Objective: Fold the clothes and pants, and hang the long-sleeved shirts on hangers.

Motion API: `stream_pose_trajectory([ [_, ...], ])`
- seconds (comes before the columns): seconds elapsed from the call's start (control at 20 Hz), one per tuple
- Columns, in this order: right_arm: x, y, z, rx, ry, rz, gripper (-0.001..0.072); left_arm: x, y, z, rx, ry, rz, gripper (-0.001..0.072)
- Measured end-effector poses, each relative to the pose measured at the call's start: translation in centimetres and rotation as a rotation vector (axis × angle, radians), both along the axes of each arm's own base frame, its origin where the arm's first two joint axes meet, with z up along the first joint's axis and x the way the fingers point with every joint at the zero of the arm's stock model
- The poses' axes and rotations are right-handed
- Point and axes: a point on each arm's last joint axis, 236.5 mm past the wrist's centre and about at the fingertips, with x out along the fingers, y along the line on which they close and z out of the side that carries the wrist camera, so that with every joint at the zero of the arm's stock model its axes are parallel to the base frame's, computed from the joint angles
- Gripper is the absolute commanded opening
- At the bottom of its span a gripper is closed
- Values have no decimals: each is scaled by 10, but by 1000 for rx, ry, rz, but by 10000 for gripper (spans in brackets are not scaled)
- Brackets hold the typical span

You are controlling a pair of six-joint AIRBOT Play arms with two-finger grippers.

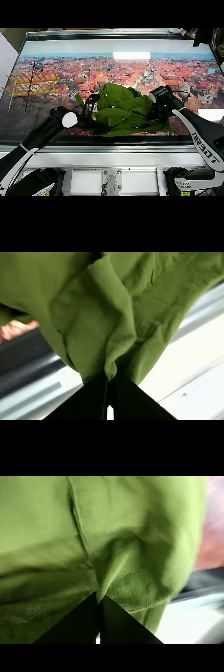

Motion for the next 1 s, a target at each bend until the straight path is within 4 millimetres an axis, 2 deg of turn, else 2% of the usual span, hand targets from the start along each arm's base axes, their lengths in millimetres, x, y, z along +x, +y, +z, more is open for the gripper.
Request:
stream_pose_trajectory([
  [0.1, 19, 2, 46, 29, -77, 56, 6, 23, 9, 39, -48, -76, 45, 14],
  [0.25, 36, 9, 144, 98, -257, 83, 6, 55, 23, 124, -144, -259, 106, 14],
  [0.3, 37, 11, 176, 124, -326, 82, 6, 60, 28, 153, -171, -321, 116, 14],
  [0.4, 28, 10, 236, 169, -460, 72, 6, 61, 36, 198, -207, -414, 119, 14],
  [0.5, 13, 8, 280, 209, -572, 52, 6, 55, 42, 220, -213, -450, 107, 14],
  [0.6, -6, 4, 309, 239, -646, 26, 6, 49, 46, 222, -202, -442, 98, 14],
  [0.65, -16, 2, 317, 250, -667, 13, 6, 47, 47, 216, -191, -424, 94, 14],
  [0.75, -34, 4, 320, 267, -672, 2, 6, 42, 49, 191, -163, -359, 98, 14],
  [0.85, -50, 13, 305, 281, -630, 2, 6, 38, 52, 158, -130, -281, 113, 14],
  [1.0, -62, 33, 268, 285, -549, 41, 6, 35, 55, 106, -83, -169, 138, 14],
])
